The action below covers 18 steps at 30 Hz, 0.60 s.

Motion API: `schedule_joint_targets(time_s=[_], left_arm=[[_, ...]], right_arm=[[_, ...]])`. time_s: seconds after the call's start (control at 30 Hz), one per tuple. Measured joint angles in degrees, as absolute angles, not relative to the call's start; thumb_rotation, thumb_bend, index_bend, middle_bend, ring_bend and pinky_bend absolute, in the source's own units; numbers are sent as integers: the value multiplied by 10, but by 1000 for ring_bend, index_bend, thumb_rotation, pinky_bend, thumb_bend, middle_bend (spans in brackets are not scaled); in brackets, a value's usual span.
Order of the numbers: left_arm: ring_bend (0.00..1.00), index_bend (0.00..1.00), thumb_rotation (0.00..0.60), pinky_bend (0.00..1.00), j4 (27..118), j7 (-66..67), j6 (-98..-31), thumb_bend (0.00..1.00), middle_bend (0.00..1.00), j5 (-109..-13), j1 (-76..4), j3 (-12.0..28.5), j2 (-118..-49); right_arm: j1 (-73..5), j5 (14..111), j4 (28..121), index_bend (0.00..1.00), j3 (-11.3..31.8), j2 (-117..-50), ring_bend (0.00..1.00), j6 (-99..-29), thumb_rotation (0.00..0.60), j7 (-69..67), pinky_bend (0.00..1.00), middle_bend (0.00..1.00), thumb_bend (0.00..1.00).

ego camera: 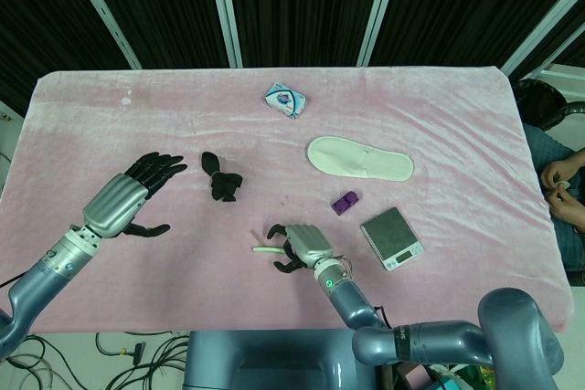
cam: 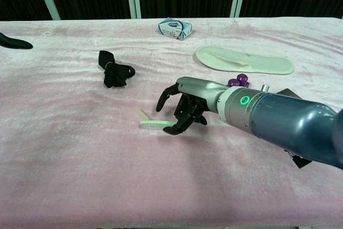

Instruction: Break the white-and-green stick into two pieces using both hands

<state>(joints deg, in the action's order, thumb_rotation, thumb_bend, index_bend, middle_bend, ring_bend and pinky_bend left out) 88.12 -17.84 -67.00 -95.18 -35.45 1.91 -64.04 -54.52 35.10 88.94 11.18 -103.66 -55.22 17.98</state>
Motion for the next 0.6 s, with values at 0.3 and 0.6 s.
schedule_joint_targets(time_s=[0.3, 0.6], left_arm=[[0, 54, 600, 0, 874, -177, -668, 184, 28, -948, -354, 17, -643], [0, 55, 600, 0, 869, -179, -666, 184, 28, -946, -354, 16, -645]], right_arm=[[-548, 329, 841, 425, 120, -1085, 818, -587, 600, 224, 782, 870, 287], [-529, 346, 829, 515, 126, -1102, 821, -600, 600, 235, 782, 874, 298]])
